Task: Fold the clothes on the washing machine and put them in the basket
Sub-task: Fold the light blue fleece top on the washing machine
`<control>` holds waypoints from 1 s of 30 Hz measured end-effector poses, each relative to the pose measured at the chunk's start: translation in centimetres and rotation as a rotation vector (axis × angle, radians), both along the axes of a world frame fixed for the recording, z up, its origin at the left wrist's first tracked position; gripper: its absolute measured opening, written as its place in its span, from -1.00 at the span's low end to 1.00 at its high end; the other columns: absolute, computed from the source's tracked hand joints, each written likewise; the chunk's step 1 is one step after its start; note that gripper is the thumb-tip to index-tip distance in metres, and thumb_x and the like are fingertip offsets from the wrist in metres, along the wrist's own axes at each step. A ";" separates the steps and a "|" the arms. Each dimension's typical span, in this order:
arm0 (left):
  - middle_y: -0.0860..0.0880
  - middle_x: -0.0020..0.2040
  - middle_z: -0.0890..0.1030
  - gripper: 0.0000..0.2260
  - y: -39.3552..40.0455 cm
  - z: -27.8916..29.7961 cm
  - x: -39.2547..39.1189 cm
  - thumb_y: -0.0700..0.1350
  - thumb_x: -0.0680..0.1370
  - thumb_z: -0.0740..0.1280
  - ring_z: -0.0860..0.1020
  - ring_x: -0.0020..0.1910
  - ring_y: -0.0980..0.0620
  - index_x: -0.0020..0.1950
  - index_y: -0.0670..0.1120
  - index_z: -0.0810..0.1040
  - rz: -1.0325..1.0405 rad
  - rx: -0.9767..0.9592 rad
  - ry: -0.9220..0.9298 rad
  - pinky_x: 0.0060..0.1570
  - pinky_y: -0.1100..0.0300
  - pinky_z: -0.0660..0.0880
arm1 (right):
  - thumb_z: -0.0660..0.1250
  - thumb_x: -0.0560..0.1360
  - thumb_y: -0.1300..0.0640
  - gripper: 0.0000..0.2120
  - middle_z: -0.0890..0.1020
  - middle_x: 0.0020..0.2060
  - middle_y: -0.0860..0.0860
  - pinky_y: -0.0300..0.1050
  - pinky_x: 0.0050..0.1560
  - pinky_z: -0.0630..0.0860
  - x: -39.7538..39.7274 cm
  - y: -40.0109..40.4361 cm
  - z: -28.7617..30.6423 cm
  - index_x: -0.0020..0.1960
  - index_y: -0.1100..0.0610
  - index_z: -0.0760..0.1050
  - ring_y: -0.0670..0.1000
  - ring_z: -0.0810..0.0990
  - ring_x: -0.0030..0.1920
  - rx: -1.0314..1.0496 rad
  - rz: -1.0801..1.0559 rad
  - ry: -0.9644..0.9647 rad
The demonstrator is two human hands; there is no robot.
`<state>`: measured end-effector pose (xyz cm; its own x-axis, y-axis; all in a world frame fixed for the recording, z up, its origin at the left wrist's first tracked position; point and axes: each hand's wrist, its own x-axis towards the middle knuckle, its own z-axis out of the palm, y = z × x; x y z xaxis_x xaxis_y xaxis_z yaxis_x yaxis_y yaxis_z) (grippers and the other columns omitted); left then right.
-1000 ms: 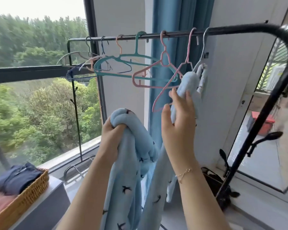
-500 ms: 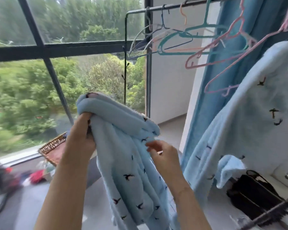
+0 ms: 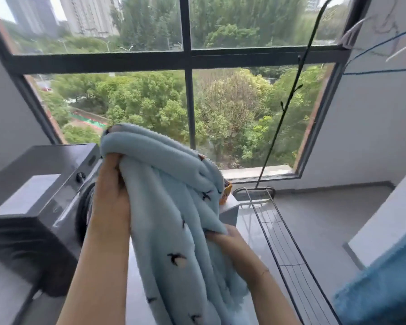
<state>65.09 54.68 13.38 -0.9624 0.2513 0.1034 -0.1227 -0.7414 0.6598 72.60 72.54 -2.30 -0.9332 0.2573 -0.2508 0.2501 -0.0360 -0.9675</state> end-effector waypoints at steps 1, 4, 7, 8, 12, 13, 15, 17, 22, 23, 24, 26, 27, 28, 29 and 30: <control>0.07 -0.18 0.64 -0.73 -2.0 -0.7 -1.7 0.14 0.59 0.23 0.62 -0.08 0.18 0.05 0.02 0.62 0.102 -0.107 -0.015 -0.05 0.36 0.55 | 0.48 0.43 0.15 -0.89 0.72 -0.09 0.11 -0.04 0.00 0.61 -1.8 -1.9 1.0 -0.05 0.14 0.67 0.06 0.68 -0.02 -0.096 -0.031 0.071; -0.04 -0.04 0.69 -0.67 -7.4 -4.2 -6.4 0.12 0.59 0.23 0.63 0.09 0.01 0.08 -0.06 0.67 0.244 -0.341 -0.126 -0.02 0.24 0.59 | 0.39 0.49 0.29 -0.85 0.71 -0.04 0.12 -0.09 -0.05 0.60 -6.6 -6.3 3.7 0.04 0.20 0.65 0.05 0.68 -0.01 -0.258 -0.078 0.221; -0.17 0.14 0.65 -0.53 -12.7 -8.2 -9.1 0.22 0.58 0.19 0.59 0.19 -0.10 0.21 -0.10 0.61 -0.016 -0.481 -0.289 0.26 0.00 0.45 | 0.39 0.48 0.29 -0.85 0.72 -0.04 0.09 -0.08 -0.01 0.60 -11.4 -10.7 5.1 0.04 0.17 0.65 0.01 0.67 -0.02 -0.284 -0.040 0.289; -0.18 0.18 0.63 -0.51 -13.9 -9.5 -9.4 0.23 0.57 0.18 0.59 0.19 -0.11 0.25 -0.10 0.58 -0.091 -0.553 -0.332 0.29 -0.05 0.41 | 0.40 0.48 0.27 -0.84 0.71 -0.03 0.09 -0.06 0.03 0.59 -12.7 -12.1 5.4 0.05 0.17 0.65 0.01 0.66 -0.01 -0.284 -0.031 0.295; -0.11 0.31 0.55 -0.26 -18.2 -12.9 -11.5 0.39 0.39 0.33 0.53 0.26 -0.04 0.34 -0.13 0.50 -0.039 -1.027 -0.415 0.34 -0.03 0.40 | 0.39 0.49 0.27 -0.83 0.72 -0.04 0.03 -0.09 0.06 0.59 -17.2 -16.3 6.0 0.06 0.14 0.65 -0.04 0.65 0.01 -0.250 0.072 0.319; -0.10 0.22 0.61 -0.18 -19.1 -13.2 -12.1 0.47 0.27 0.34 0.57 0.20 -0.05 0.27 -0.13 0.56 -0.042 -1.154 -0.428 0.29 -0.02 0.45 | 0.38 0.49 0.28 -0.83 0.72 -0.05 0.02 -0.12 0.02 0.60 -18.3 -17.1 5.9 0.05 0.13 0.65 -0.06 0.66 0.00 -0.248 0.097 0.324; -0.04 -0.03 0.71 -0.24 -21.0 -13.9 -13.5 0.46 0.08 0.33 0.65 0.03 -0.05 0.02 -0.07 0.68 0.010 -1.288 -0.434 0.14 -0.02 0.55 | 0.34 0.50 0.33 -0.79 0.72 -0.11 -0.03 -0.23 -0.09 0.57 -20.7 -18.4 5.8 0.00 0.09 0.65 -0.11 0.66 -0.05 -0.259 0.143 0.333; 0.00 -0.08 0.72 -0.38 -22.2 -14.0 -14.7 0.41 0.13 0.41 0.66 0.00 -0.02 -0.02 -0.01 0.67 0.176 -1.235 -0.334 0.13 -0.08 0.55 | 0.34 0.50 0.35 -0.75 0.72 -0.10 -0.06 -0.28 -0.11 0.55 -23.1 -19.0 5.8 -0.02 0.04 0.66 -0.13 0.66 -0.05 -0.257 0.173 0.357; 0.02 0.01 0.69 -0.87 -22.8 -10.4 -19.5 -0.07 0.62 0.26 0.63 0.07 0.03 0.12 0.06 0.56 0.494 -0.980 -0.233 0.18 0.05 0.50 | 0.35 0.46 0.43 -0.68 0.70 -0.07 0.01 -0.18 -0.06 0.58 -31.1 -18.5 5.3 0.07 0.08 0.59 -0.04 0.65 -0.04 -0.249 0.072 0.467; -0.01 0.01 0.69 -0.85 -23.0 -9.6 -21.4 -0.10 0.63 0.25 0.64 0.07 0.00 0.14 0.04 0.56 0.537 -0.945 -0.215 0.18 0.02 0.50 | 0.34 0.47 0.43 -0.68 0.70 -0.04 0.01 -0.15 -0.04 0.58 -33.6 -18.4 5.1 0.12 0.10 0.58 -0.03 0.66 -0.01 -0.251 0.058 0.479; -0.07 0.03 0.69 -0.84 -23.1 -8.8 -23.2 -0.10 0.63 0.25 0.64 0.07 -0.05 0.17 0.02 0.56 0.567 -0.899 -0.189 0.18 -0.03 0.50 | 0.35 0.48 0.42 -0.67 0.70 -0.01 0.02 -0.11 0.00 0.59 -35.9 -18.4 4.9 0.15 0.10 0.57 0.00 0.66 0.04 -0.252 0.053 0.480; -0.30 -0.04 0.65 -0.84 -22.7 -7.0 -26.5 -0.05 0.62 0.25 0.63 -0.01 -0.19 0.13 0.02 0.60 0.611 -0.847 -0.190 0.13 -0.08 0.53 | 0.36 0.49 0.39 -0.68 0.69 0.05 0.07 0.01 0.09 0.59 -40.5 -18.5 4.4 0.19 0.14 0.56 0.09 0.63 0.14 -0.256 0.071 0.464; -0.39 -0.16 0.59 -0.83 -22.6 -6.3 -28.0 -0.02 0.62 0.25 0.60 -0.12 -0.26 0.08 0.02 0.62 0.631 -0.834 -0.215 0.08 -0.07 0.56 | 0.36 0.49 0.38 -0.68 0.68 0.08 0.10 0.07 0.14 0.57 -42.2 -18.9 4.4 0.21 0.16 0.55 0.12 0.61 0.17 -0.261 0.098 0.465; -0.39 -0.23 0.56 -0.82 -22.3 -5.4 -29.4 0.00 0.61 0.25 0.56 -0.19 -0.28 0.06 0.02 0.63 0.645 -0.805 -0.240 0.03 -0.06 0.55 | 0.37 0.49 0.35 -0.68 0.67 0.11 0.11 0.13 0.19 0.55 -43.9 -19.3 4.5 0.22 0.16 0.54 0.13 0.60 0.20 -0.267 0.117 0.467; -0.37 -0.20 0.58 -0.81 -21.8 -4.8 -32.0 0.01 0.60 0.26 0.58 -0.18 -0.27 0.08 0.00 0.63 0.655 -0.780 -0.247 0.04 -0.07 0.54 | 0.38 0.48 0.31 -0.67 0.66 0.12 0.09 0.17 0.22 0.53 -46.8 -19.2 4.5 0.23 0.14 0.54 0.11 0.59 0.20 -0.262 0.125 0.453; -0.35 -0.11 0.61 -0.79 -21.4 -4.3 -34.2 0.02 0.59 0.27 0.61 -0.12 -0.24 0.11 -0.03 0.62 0.653 -0.744 -0.259 0.07 -0.09 0.53 | 0.38 0.48 0.28 -0.67 0.67 0.11 0.06 0.19 0.23 0.52 -49.1 -19.3 4.8 0.23 0.11 0.55 0.08 0.60 0.19 -0.256 0.135 0.441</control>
